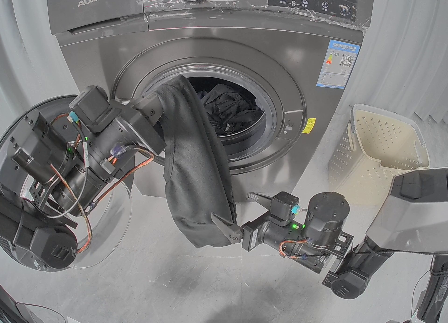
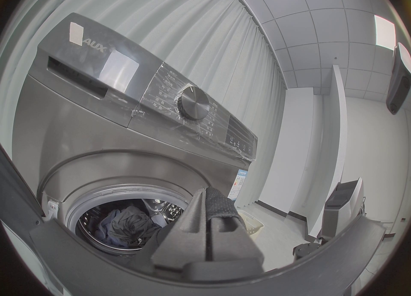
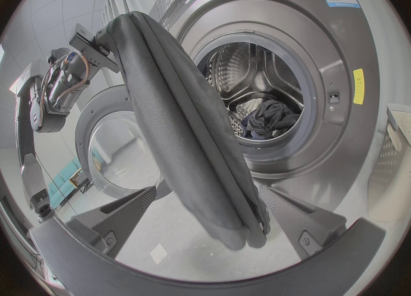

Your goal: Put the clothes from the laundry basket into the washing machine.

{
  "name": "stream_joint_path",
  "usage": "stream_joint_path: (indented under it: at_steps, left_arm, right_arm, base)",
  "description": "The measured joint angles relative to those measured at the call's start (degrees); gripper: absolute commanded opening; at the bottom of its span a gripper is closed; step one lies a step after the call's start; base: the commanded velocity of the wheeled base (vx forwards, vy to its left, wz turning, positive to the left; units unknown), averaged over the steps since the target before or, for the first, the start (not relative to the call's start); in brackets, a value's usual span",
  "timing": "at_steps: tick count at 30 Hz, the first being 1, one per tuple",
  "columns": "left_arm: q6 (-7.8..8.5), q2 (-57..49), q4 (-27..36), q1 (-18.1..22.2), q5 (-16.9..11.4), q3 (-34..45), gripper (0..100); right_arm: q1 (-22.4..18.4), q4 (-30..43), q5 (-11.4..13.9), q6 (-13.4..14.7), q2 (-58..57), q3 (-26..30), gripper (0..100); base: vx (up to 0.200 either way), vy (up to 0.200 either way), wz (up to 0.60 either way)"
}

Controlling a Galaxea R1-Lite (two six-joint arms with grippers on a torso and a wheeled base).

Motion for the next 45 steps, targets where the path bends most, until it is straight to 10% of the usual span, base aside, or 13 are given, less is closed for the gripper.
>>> stream_joint_path:
  at_steps: [40,41,45]
  left_arm:
    - [-0.55,-3.8,-0.2,-3.9,-0.8,-0.7,0]
    - [-0.55,-3.8,-0.2,-3.8,-0.7,-0.7,0]
    - [-0.55,-3.8,0.3,-3.2,-0.7,-0.8,0]
  right_arm:
    - [-2.7,1.0,1.0,-1.3,16.3,-27.8,100]
    - [-2.8,1.0,0.9,-1.3,16.4,-27.9,0]
    - [-2.8,0.6,0.6,-1.1,16.3,-27.7,0]
  base:
    - [0.000,0.000,0.00]
    - [0.000,0.000,0.00]
    - [0.000,0.000,0.00]
